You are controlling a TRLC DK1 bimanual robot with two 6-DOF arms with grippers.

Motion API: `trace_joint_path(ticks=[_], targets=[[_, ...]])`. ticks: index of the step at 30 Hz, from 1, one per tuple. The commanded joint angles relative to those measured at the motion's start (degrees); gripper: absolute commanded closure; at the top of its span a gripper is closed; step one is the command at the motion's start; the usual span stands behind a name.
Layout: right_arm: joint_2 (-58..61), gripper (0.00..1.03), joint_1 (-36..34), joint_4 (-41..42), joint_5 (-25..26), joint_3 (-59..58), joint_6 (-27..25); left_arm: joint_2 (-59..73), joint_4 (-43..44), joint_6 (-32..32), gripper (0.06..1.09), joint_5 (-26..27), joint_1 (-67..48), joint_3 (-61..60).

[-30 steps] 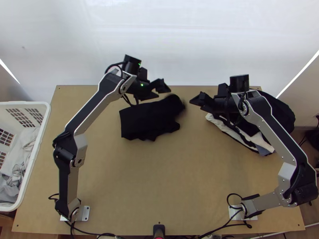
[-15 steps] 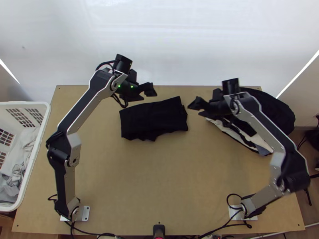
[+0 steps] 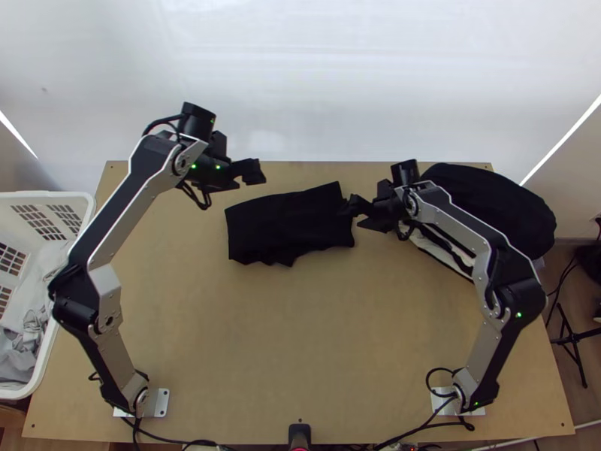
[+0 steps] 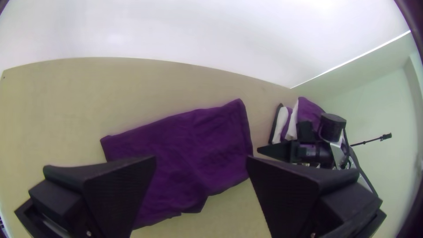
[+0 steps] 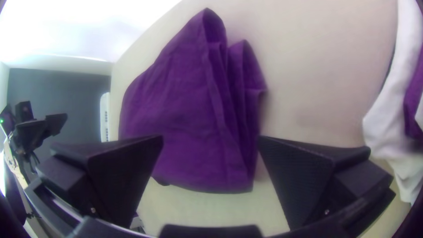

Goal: Fold the t-shirt

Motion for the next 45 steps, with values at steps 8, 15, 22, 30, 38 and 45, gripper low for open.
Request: trace_joint_path(ticks=[8,15,22,30,38,45], targets=[[6.67,0.03,-0.15,1.92,-1.44,5.52,-1.69,-4.93,0.9,0.1,0.1,-0.82,2.66,-2.96],[7.46,0.03,0.03,1.92,1.64,6.31,-2.22,-5.72,0.9,0.1,0.1,-0.99,3.62,-3.23],[7.55,0.03,0.03,1.74,6.21,5.43,-2.57,-6.16,0.9,0.1,0.1,-1.17,3.98,-4.11],[10.19,0.03,2.75,1.74,5.15,7.1,-2.13,-6.16,0.99,0.1,0.1,-1.17,3.98,-4.11],[13.7,0.03,10.14,1.74,4.1,13.52,0.94,-7.39,0.72,0.37,0.1,-1.17,5.21,-4.81],[16.52,0.22,16.46,0.33,3.92,18.7,3.4,-8.97,0.72,0.54,0.1,-1.17,6.52,-6.92]])
